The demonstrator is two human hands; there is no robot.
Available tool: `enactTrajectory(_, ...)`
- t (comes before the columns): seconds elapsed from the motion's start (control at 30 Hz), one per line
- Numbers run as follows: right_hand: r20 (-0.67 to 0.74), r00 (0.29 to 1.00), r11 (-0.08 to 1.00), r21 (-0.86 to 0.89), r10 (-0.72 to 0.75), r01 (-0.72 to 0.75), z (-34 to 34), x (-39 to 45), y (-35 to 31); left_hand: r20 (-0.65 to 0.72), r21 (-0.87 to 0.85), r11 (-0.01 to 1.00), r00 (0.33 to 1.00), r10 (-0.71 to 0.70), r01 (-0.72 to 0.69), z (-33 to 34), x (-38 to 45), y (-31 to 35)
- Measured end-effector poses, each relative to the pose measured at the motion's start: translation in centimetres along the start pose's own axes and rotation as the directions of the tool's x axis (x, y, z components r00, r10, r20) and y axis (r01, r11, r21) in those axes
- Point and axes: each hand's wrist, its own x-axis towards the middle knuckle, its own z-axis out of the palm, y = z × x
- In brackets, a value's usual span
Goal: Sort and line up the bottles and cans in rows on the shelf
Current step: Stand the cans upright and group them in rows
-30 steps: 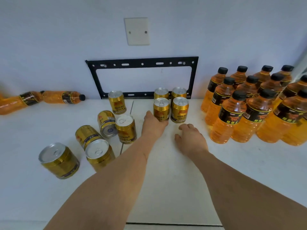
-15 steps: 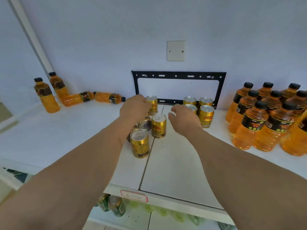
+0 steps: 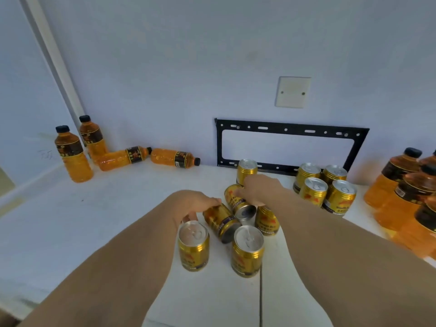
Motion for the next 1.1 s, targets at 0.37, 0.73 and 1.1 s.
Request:
enactTrajectory(0.37,0.149,0.98,0.984,-0.141,0.131,-0.11,0.9,4.7,-1.9,-0.025,-0.233,0.971,0.999,0.043,-0.048,-1.0,4.5,-0.9)
enactTrajectory(0.73,0.149,0.98,0.986,0.085,0.129,-0.143,1.0,6.4,-3.0,-0.073,-0.082,0.988,0.99,0.123,-0.128,-0.7,5.3,-1.8)
enactTrajectory(1.1,-0.215,0.937,0.763,0.642,0.275,-0.077,-3.4,0.1,5.7,-0.201,-0.43,0.796,0.905,0.376,-0.426,-1.9,-1.8,4.4)
